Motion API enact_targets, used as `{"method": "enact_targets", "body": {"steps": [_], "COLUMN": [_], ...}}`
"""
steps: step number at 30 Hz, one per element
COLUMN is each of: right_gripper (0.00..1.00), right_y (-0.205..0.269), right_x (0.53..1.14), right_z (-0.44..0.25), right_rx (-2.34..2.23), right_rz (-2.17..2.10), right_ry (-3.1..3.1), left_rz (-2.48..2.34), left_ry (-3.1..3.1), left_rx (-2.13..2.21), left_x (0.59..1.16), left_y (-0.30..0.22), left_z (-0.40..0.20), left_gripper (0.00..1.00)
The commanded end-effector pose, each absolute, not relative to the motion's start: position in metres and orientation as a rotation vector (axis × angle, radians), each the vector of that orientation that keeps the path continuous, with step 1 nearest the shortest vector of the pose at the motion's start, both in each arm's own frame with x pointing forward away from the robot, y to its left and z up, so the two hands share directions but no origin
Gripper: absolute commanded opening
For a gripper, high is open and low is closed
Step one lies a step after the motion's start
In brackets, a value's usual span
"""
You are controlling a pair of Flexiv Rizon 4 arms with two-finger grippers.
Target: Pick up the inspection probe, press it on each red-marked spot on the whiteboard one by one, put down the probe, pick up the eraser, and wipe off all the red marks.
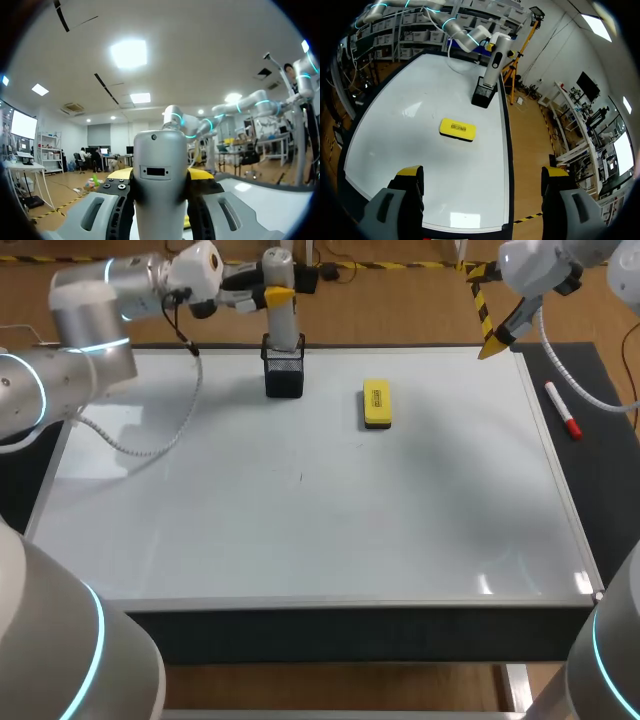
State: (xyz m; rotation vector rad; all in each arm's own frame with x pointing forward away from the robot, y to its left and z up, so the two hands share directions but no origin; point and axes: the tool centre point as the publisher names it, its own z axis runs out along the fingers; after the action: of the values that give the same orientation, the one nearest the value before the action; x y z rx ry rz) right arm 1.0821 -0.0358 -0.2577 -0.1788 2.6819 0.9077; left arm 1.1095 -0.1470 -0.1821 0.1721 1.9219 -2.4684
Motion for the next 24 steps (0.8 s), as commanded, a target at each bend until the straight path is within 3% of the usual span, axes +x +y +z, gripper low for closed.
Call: {"method": "enact_targets", "body": {"steps": [1,24], "right_gripper": [1.00,1.00], "right_y": [-0.036,-0.036], "right_x": [1.082,1.082], "right_z": [-0.257,-0.257], "right_rx": [-0.181,-0.181], "right_rz": [0.903,0.903], "right_ry": [2.686,2.686], "left_rz": [-2.483,-2.510], "left_ry": [1.918,1.903], "left_rx": [0.176,0.158], "left_x": [1.110,1.117], "left_y": [-0.146,-0.144], "left_z": [-0.187,-0.219], "left_gripper": [0.00,0.00]}}
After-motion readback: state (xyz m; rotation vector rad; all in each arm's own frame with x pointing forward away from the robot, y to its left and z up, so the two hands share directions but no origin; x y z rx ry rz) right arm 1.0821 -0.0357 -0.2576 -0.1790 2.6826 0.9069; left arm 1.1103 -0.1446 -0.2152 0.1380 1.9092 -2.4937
